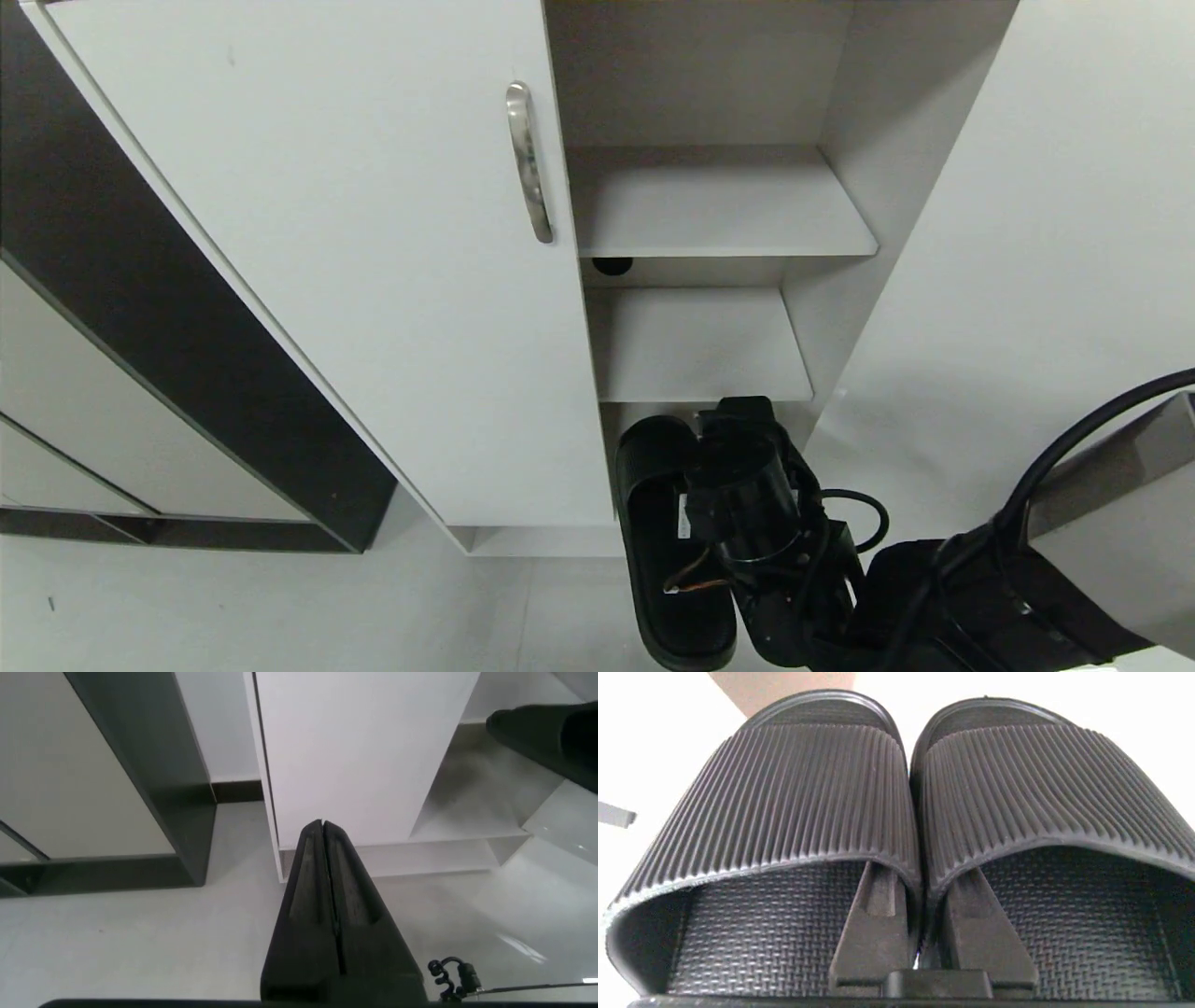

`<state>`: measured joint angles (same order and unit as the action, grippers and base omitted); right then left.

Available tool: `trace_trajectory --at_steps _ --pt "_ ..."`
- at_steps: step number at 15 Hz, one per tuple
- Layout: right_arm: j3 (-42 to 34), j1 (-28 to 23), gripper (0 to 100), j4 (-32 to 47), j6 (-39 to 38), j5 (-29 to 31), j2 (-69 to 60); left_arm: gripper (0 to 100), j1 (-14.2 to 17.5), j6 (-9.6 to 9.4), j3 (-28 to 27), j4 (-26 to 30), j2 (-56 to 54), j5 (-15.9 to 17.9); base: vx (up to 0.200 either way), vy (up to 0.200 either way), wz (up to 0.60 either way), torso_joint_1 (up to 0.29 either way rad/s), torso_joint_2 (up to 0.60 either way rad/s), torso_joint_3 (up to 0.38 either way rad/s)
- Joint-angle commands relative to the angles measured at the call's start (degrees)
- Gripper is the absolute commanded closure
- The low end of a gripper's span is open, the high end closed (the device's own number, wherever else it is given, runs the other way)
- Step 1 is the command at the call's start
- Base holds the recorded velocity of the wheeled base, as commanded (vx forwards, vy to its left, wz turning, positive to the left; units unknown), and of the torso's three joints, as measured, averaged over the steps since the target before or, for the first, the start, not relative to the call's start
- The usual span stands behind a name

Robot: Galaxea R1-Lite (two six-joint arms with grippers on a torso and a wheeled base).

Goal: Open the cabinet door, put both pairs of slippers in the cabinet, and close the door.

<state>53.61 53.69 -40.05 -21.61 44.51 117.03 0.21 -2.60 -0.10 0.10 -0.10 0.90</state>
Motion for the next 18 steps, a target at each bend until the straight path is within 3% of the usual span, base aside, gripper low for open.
trace_trajectory --at_steps 1,5,11,18 --pt "-1.23 0.01 100 -2.58 2.54 0.67 -0.49 100 -0.03 0.05 0.1 -0.01 0.1 -0.02 0.0 0.0 0.0 0.002 -0.01 -0.159" --pt "-5.36 -1.57 100 -21.21 14.32 2.87 0.39 100 -0.03 0.05 0.1 -0.01 0.1 -0.02 0.0 0.0 0.0 0.002 0.0 -0.024" --pt "-5.54 -2.54 100 -28.16 14.41 3.04 3.82 100 0.06 0.05 0.1 -0.01 0.1 -0.02 0.0 0.0 0.0 0.0 0.0 0.0" --pt "-5.45 -2.89 100 -30.71 14.14 2.78 6.98 100 0.06 0.14 0.1 -0.01 0.1 -0.02 0.0 0.0 0.0 0.0 0.0 0.0"
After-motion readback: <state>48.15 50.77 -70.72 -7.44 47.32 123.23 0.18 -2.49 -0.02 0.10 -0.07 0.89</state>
